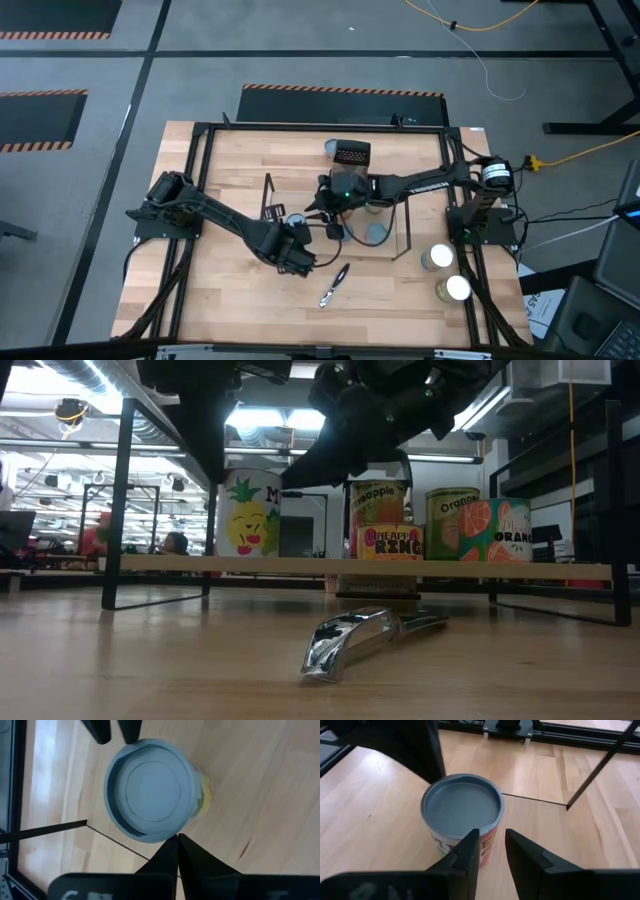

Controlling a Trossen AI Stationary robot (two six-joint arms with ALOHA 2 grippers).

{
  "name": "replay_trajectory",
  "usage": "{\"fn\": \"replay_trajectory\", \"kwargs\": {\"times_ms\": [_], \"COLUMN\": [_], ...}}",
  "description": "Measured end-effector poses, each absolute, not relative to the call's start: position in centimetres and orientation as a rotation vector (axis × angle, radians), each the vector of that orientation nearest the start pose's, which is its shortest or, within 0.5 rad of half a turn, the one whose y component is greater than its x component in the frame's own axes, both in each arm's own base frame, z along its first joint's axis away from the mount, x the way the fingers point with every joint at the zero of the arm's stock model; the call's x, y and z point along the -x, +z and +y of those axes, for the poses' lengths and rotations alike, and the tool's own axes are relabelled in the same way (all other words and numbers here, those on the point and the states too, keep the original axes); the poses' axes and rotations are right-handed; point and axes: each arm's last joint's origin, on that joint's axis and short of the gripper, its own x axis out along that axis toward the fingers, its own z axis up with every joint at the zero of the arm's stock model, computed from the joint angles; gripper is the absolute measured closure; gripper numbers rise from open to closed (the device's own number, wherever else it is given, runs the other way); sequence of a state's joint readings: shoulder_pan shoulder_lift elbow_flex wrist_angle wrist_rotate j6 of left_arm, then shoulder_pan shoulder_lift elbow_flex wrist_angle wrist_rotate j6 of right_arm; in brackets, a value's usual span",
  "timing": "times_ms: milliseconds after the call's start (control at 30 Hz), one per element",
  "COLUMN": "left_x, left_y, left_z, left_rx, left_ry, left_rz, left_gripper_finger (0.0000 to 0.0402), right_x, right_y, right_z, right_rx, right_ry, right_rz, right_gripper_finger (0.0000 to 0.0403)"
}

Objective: Pick and place cans onto a shelf
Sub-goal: Put the canned mixed fruit on the shelf

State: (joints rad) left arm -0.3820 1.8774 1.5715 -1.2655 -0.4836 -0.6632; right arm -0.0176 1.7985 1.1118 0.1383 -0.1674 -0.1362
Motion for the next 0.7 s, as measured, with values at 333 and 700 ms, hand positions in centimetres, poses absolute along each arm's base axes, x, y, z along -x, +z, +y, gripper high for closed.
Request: {"fn": "replay_trajectory", "kwargs": {"times_ms": [333, 700], "left_x": [-33.0, -33.0], "left_y": [24.5, 24.5], "left_z": [-11.8, -11.8], "left_rx": [-0.118, -0.119], "left_ry": [0.532, 0.532], "left_rz": [1.300, 1.301], "left_gripper_finger": [0.0397, 0.0397], "right_x": [-38.9, -38.8], "right_y": [20.1, 20.1], "right_z": [1.6, 2.8], "right_rx": [0.093, 0.101], "right_ry": [0.239, 0.262], "right_rz": [0.537, 0.537], "right_gripper_finger": [0.0304, 0.0304]}}
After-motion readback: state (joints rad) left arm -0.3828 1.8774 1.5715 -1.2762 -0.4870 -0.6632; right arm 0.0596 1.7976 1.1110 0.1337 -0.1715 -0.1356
